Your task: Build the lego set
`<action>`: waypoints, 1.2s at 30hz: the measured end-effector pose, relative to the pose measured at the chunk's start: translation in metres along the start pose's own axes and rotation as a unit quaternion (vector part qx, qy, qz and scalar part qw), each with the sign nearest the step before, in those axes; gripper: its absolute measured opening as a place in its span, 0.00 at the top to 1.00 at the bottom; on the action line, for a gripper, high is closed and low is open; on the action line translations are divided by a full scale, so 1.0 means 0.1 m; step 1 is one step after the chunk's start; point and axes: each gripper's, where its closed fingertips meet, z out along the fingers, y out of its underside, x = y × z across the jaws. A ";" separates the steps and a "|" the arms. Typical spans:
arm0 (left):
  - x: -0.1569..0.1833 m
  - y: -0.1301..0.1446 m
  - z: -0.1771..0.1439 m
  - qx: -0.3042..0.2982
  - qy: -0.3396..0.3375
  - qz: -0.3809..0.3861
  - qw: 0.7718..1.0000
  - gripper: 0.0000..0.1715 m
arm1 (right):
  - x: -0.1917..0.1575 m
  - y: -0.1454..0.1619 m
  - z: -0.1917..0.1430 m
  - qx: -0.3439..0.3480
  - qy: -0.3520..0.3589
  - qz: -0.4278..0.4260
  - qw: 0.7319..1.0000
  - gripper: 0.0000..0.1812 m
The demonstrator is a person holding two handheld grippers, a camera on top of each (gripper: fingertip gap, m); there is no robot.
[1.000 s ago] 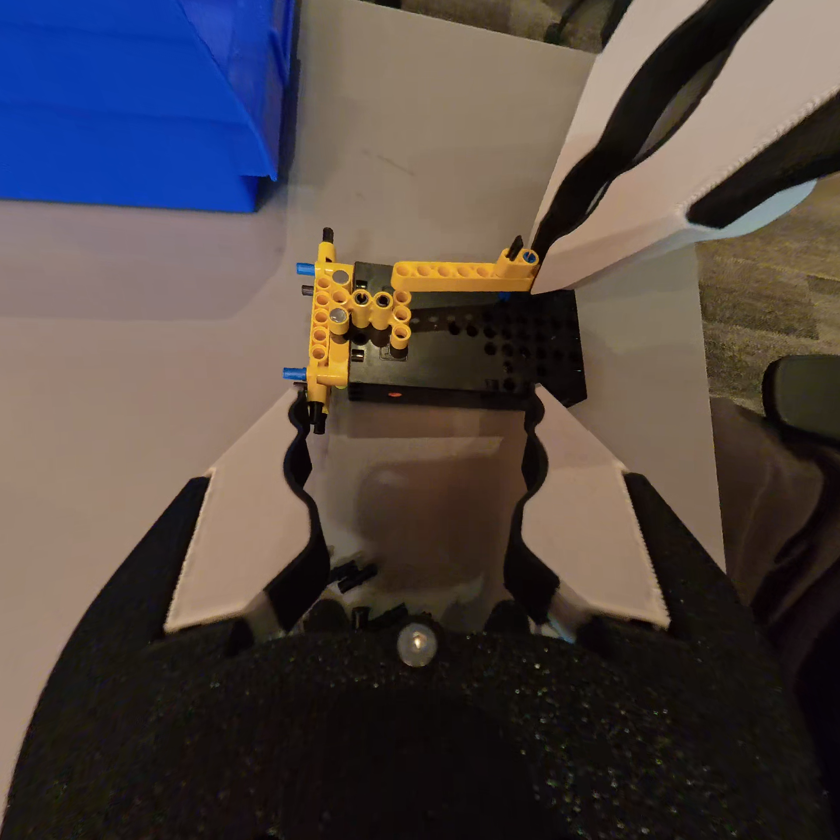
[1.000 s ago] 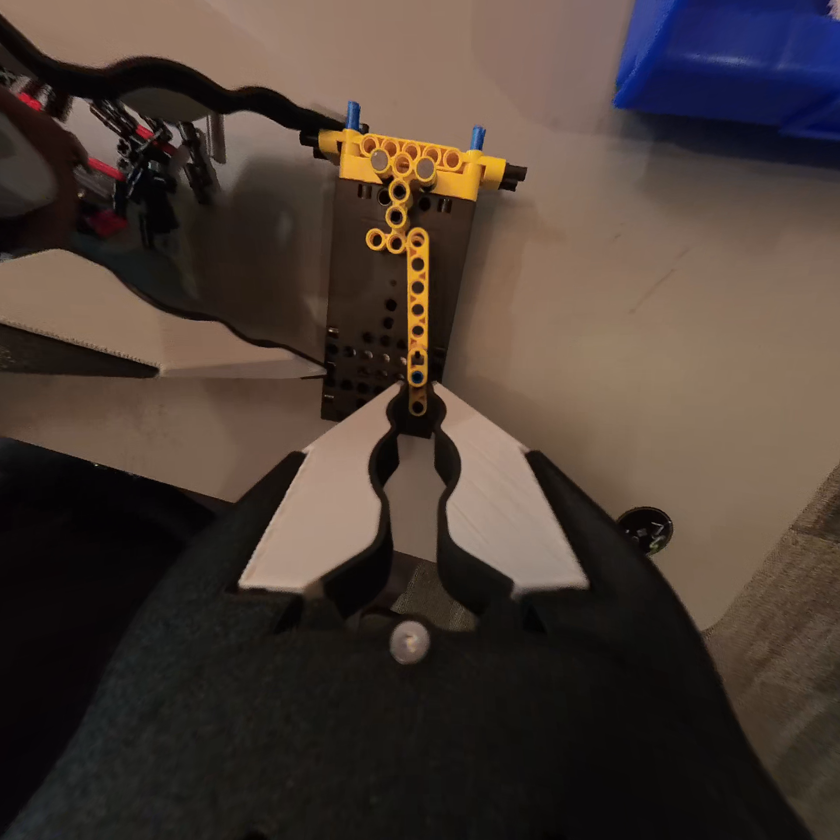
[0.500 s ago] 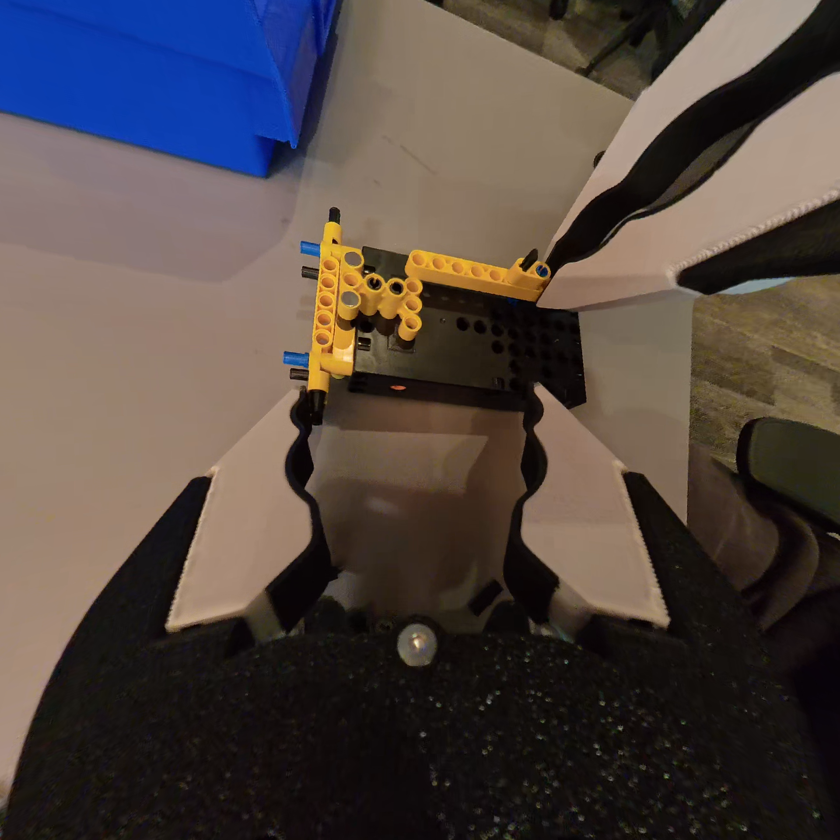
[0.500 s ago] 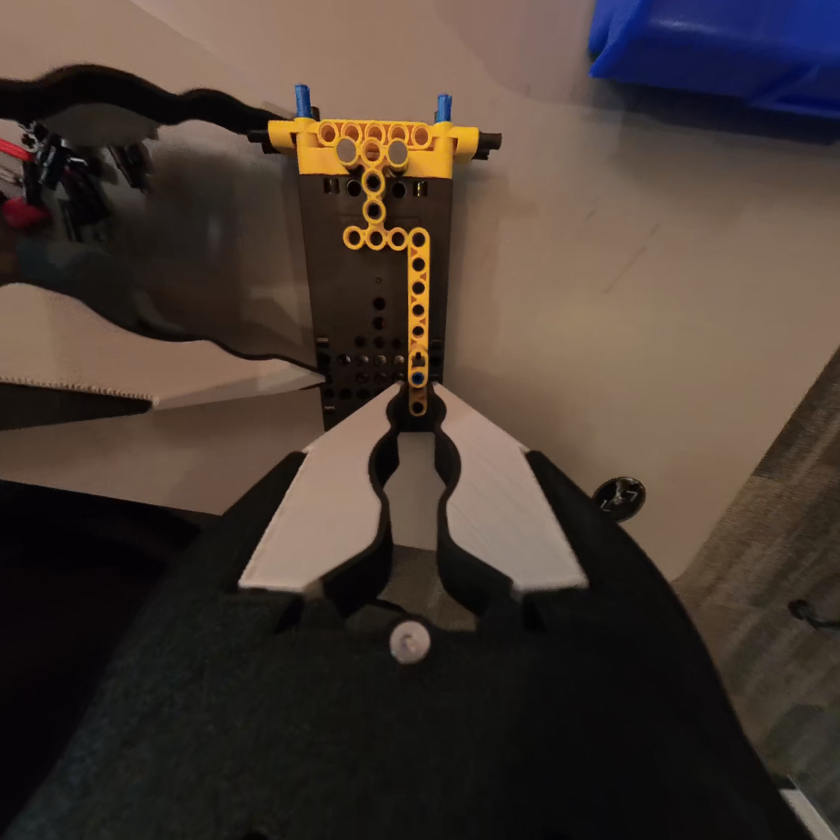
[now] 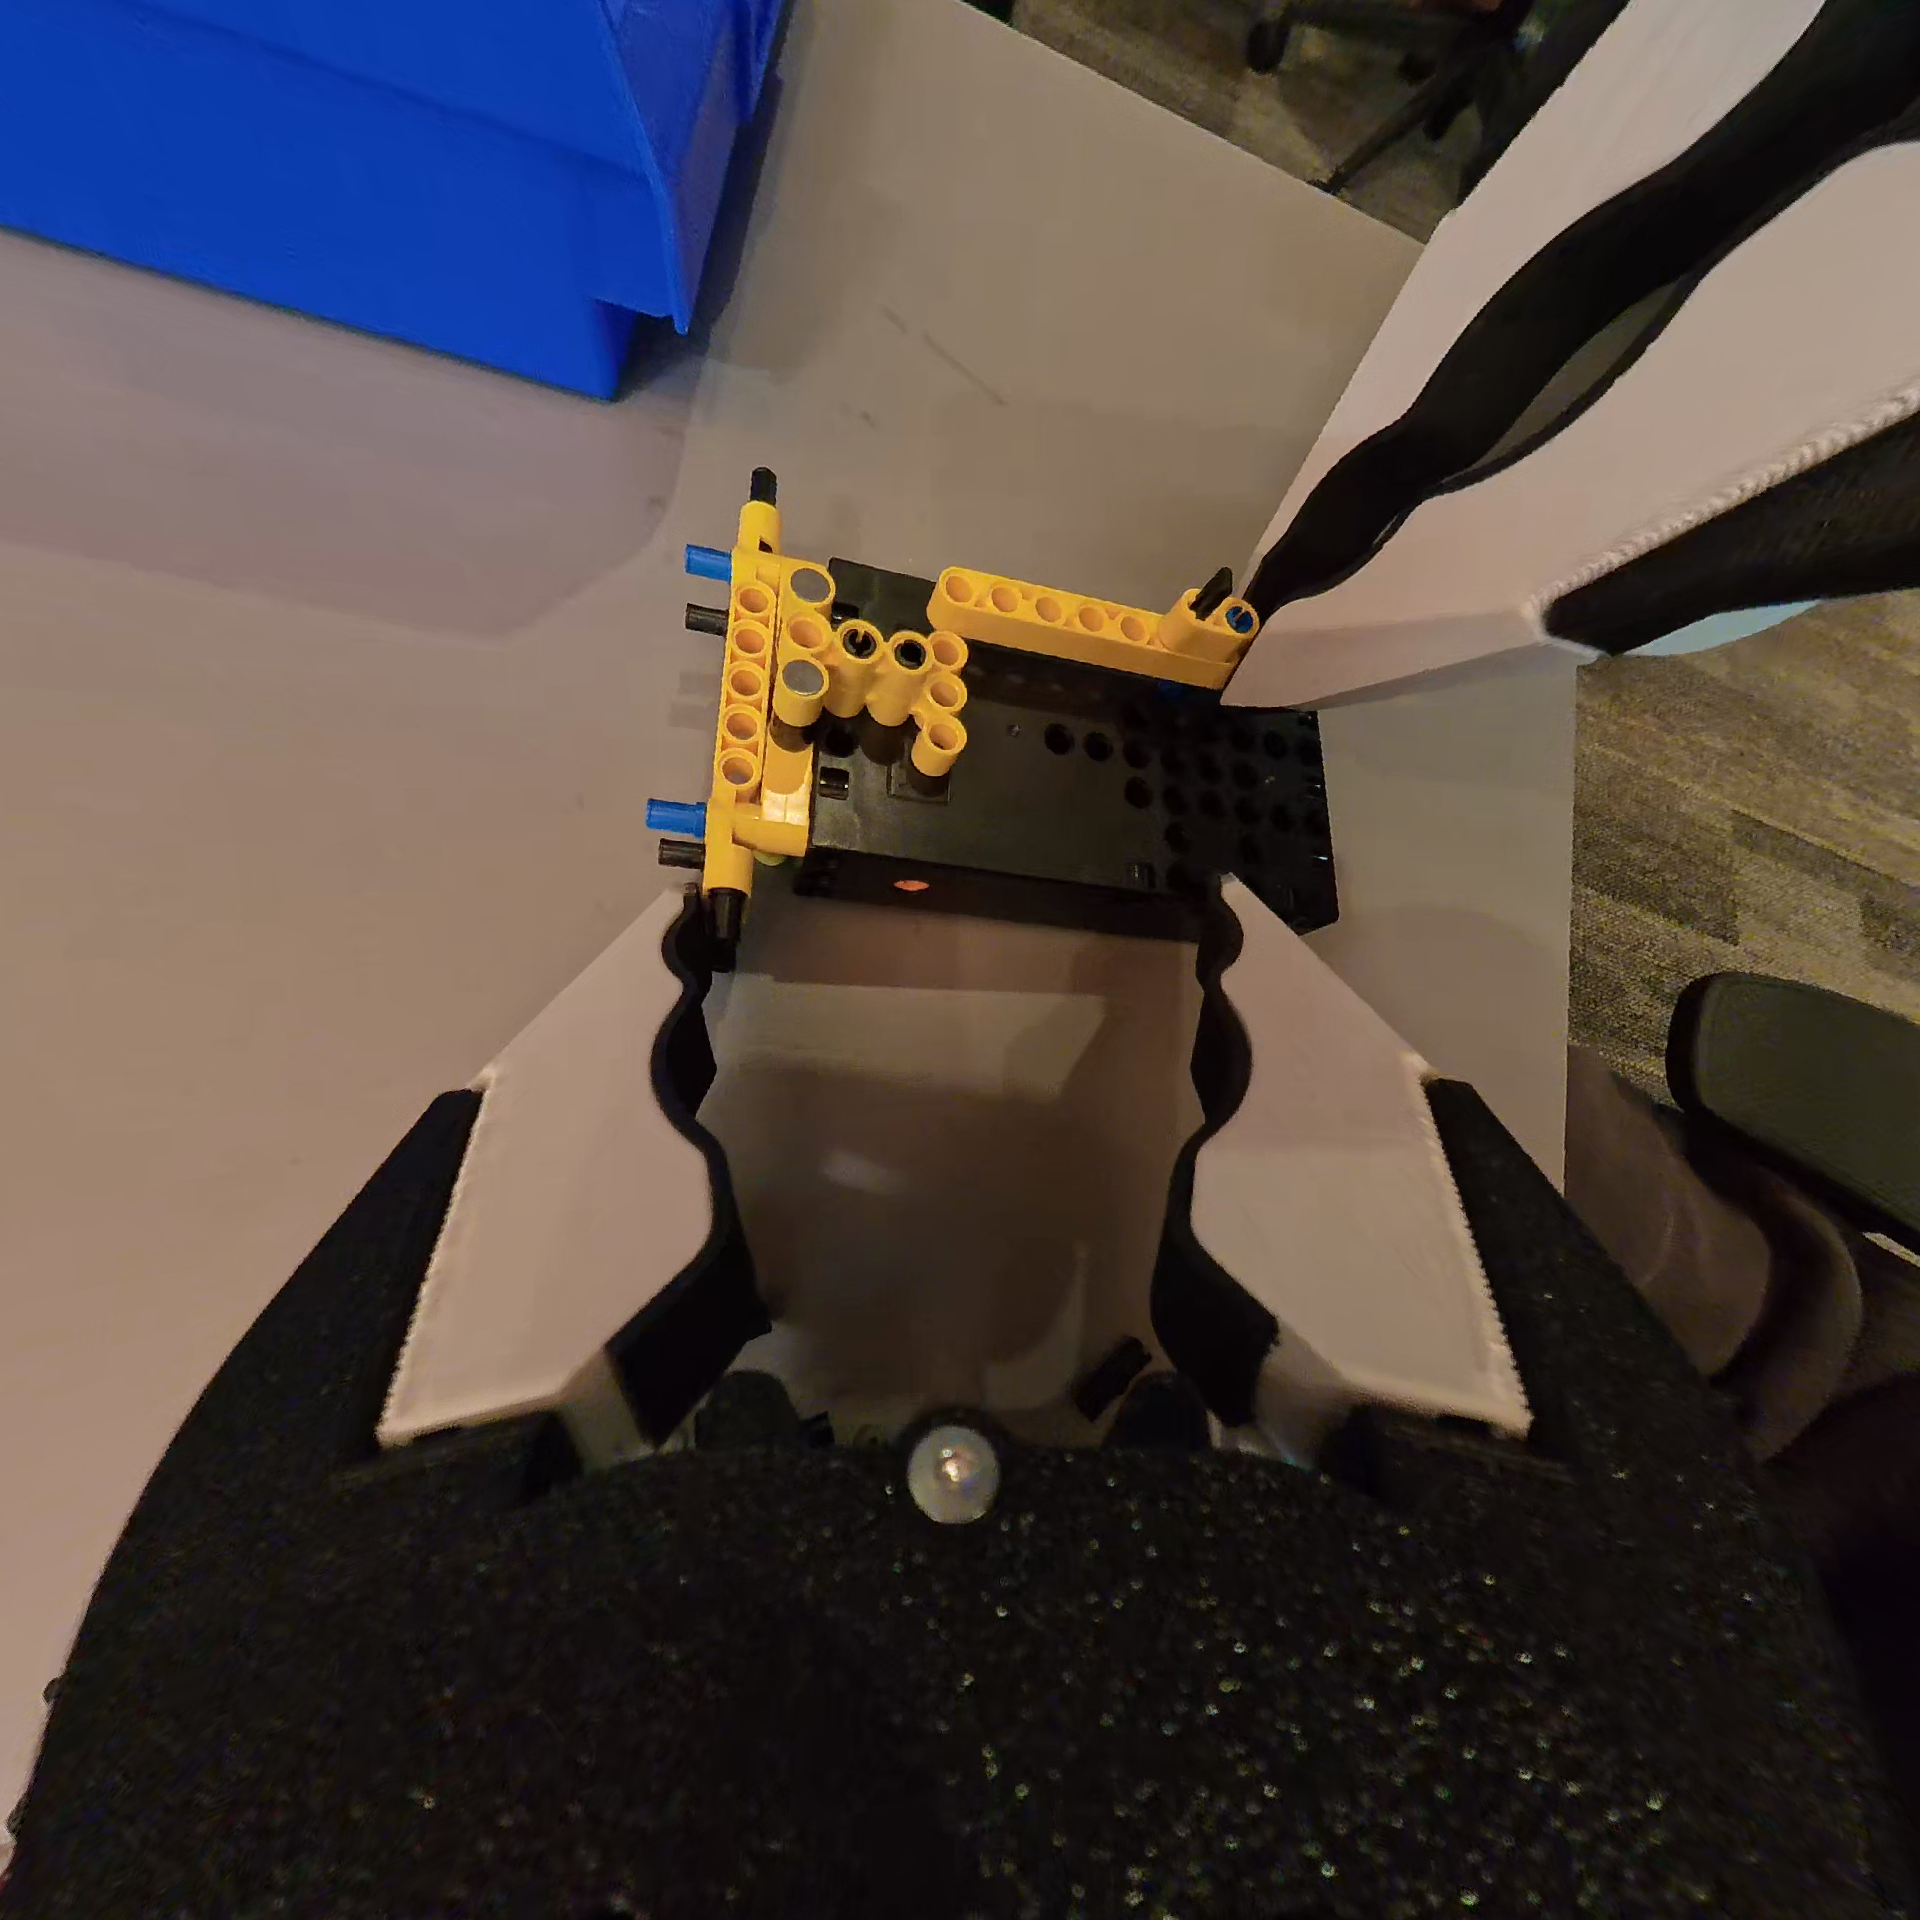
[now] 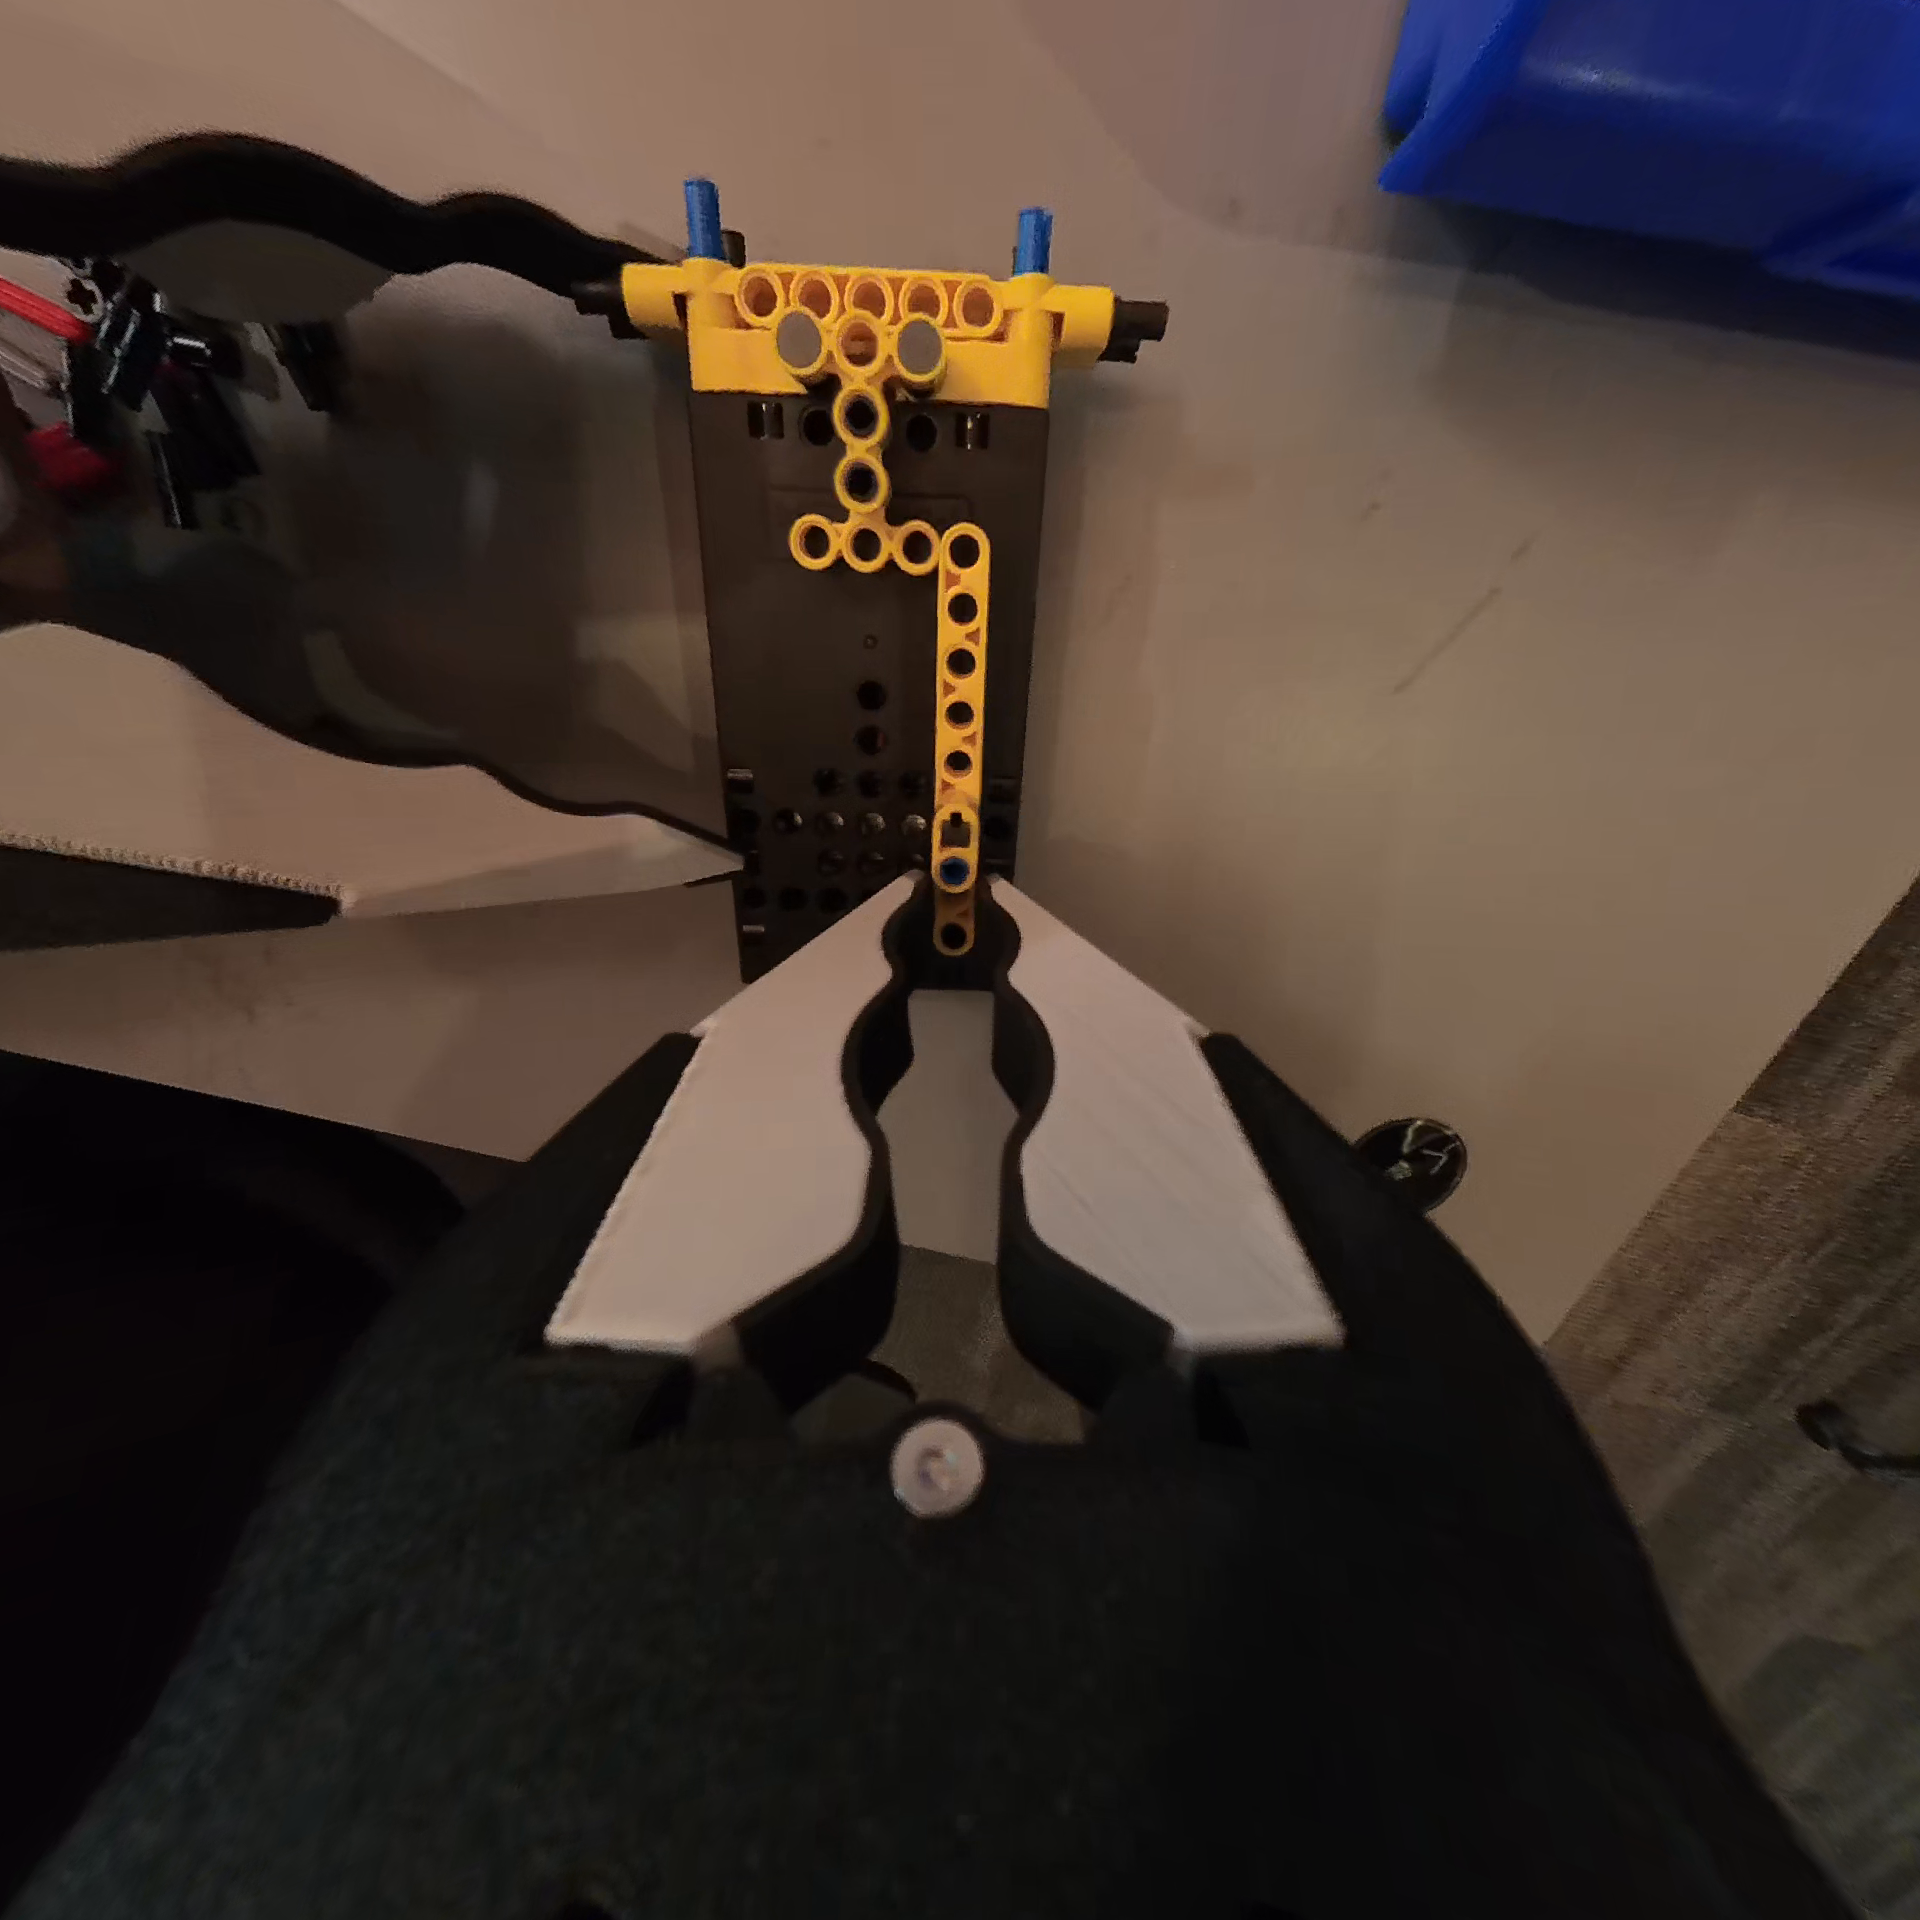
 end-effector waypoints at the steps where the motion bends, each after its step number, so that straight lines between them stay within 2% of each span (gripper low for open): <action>1: 0.00 0.00 0.00 0.000 0.000 0.000 1.000 0.45 | 0.00 0.00 0.00 0.000 0.005 -0.004 1.000 0.96; 12: -0.01 0.00 0.00 0.001 -0.001 -0.002 1.000 0.45 | 0.01 -0.01 0.07 -0.002 0.003 0.001 1.000 0.96; 18: -0.01 -0.01 0.00 0.003 0.001 -0.003 1.000 0.45 | 0.01 -0.01 0.07 0.012 -0.023 0.013 1.000 0.96; 24: -0.01 0.00 0.00 0.004 0.004 -0.003 1.000 0.45 | 0.01 -0.01 0.07 0.008 -0.007 -0.031 0.999 0.96; 29: -0.01 -0.01 0.00 0.005 0.002 -0.002 1.000 0.45 | 0.01 -0.01 0.07 0.007 -0.027 -0.023 0.999 0.96; 33: -0.14 -0.19 -0.19 0.047 -0.036 0.028 0.998 0.47 | 0.01 -0.01 0.07 0.002 -0.012 -0.030 0.999 0.96; 36: -0.06 -0.47 -0.44 0.119 -0.003 0.070 0.990 0.48 | 0.01 -0.01 0.07 0.000 -0.023 -0.025 0.999 0.96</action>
